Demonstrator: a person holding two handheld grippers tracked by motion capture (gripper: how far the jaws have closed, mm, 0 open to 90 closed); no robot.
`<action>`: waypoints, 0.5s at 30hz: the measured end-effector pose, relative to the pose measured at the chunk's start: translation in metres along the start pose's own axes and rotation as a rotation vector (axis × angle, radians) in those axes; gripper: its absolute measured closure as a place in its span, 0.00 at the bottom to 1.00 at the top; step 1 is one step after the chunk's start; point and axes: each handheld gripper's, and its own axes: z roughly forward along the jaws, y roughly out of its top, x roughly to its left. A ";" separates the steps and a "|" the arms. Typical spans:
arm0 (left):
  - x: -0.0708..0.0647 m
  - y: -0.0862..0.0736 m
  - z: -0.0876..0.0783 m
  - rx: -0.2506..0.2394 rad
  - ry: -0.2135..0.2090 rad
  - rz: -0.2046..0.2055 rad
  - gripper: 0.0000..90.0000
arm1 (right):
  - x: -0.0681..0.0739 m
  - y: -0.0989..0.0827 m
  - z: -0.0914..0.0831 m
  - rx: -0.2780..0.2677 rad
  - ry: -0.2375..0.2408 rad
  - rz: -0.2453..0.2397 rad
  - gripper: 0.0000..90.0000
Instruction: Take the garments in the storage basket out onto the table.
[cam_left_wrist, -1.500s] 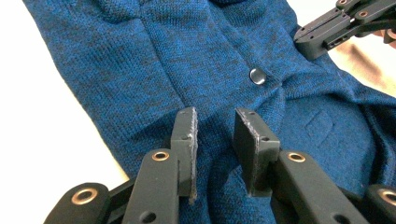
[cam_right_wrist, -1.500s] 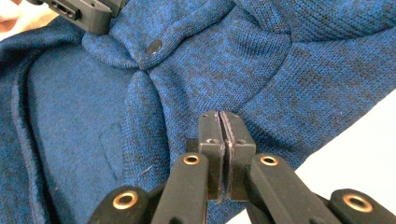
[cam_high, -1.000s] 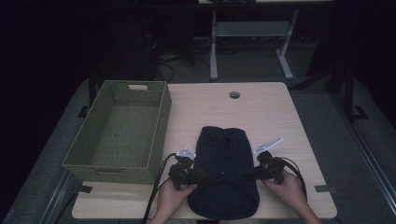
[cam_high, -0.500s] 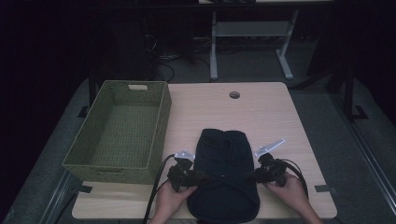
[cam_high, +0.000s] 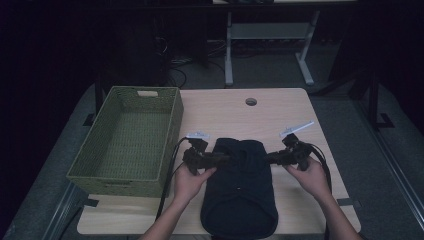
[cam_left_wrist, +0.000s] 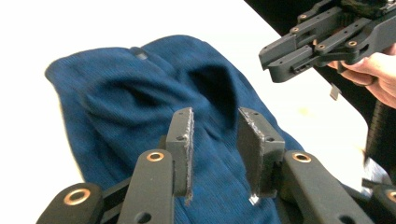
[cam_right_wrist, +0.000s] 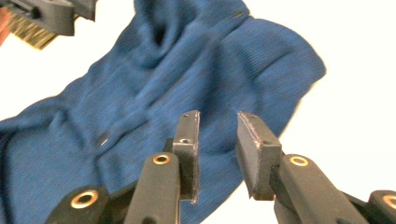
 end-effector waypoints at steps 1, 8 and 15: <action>0.003 0.004 0.002 0.000 0.011 -0.009 0.73 | -0.005 0.004 0.001 -0.001 -0.006 0.011 0.76; 0.027 0.014 0.019 0.012 0.041 -0.077 0.72 | -0.035 0.021 0.012 0.023 -0.029 0.082 0.75; 0.035 0.008 0.032 0.081 0.090 -0.087 0.71 | -0.040 0.018 0.030 0.074 -0.011 0.097 0.76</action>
